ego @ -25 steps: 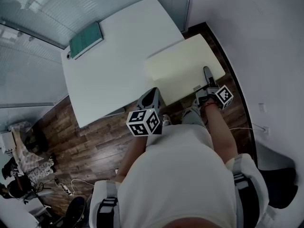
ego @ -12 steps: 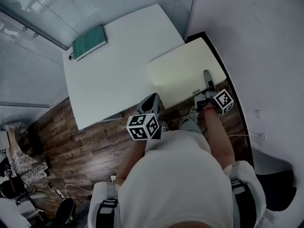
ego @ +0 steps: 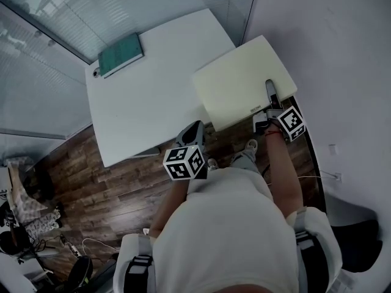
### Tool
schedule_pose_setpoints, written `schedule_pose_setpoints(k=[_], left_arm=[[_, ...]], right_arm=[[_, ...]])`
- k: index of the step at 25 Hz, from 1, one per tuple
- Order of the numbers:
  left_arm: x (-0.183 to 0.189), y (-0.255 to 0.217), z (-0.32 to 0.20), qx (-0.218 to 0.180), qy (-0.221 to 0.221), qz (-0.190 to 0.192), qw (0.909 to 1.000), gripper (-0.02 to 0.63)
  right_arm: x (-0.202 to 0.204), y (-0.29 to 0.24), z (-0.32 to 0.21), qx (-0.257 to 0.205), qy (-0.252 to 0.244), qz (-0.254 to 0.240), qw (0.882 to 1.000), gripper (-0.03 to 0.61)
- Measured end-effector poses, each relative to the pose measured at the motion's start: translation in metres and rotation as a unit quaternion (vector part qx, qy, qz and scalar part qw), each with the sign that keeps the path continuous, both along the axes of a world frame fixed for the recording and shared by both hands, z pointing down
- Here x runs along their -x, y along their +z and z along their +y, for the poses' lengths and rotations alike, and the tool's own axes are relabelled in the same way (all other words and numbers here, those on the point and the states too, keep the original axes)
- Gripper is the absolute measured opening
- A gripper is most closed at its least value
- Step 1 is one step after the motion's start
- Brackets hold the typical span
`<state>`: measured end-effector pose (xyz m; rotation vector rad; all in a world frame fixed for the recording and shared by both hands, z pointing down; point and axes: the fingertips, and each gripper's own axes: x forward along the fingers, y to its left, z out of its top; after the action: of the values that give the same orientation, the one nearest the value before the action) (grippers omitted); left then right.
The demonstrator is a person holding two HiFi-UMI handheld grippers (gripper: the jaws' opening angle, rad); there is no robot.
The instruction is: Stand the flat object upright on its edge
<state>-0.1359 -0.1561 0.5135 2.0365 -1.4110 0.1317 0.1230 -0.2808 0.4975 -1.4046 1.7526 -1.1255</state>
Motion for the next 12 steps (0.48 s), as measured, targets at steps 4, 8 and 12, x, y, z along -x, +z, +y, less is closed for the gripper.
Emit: schedule_pose_setpoints(k=[4,8,12], left_arm=[[0.006,-0.005,-0.004,-0.006,-0.007,0.002,1.0,0.02],[0.011,-0.008,-0.007,-0.012,-0.015,0.003,0.9998,0.02],[0.017,-0.01,-0.01,-0.016,-0.022,0.004,0.9996,0.02]], right_arm=[[0.014,-0.027,-0.017,-0.022,-0.016,0.037,0.999,0.264],[0.028,-0.047,-0.03,-0.04,-0.03,0.073,0.996,0.264],[0.047,-0.068,-0.044,-0.059,-0.041,0.137,0.988,0.264]])
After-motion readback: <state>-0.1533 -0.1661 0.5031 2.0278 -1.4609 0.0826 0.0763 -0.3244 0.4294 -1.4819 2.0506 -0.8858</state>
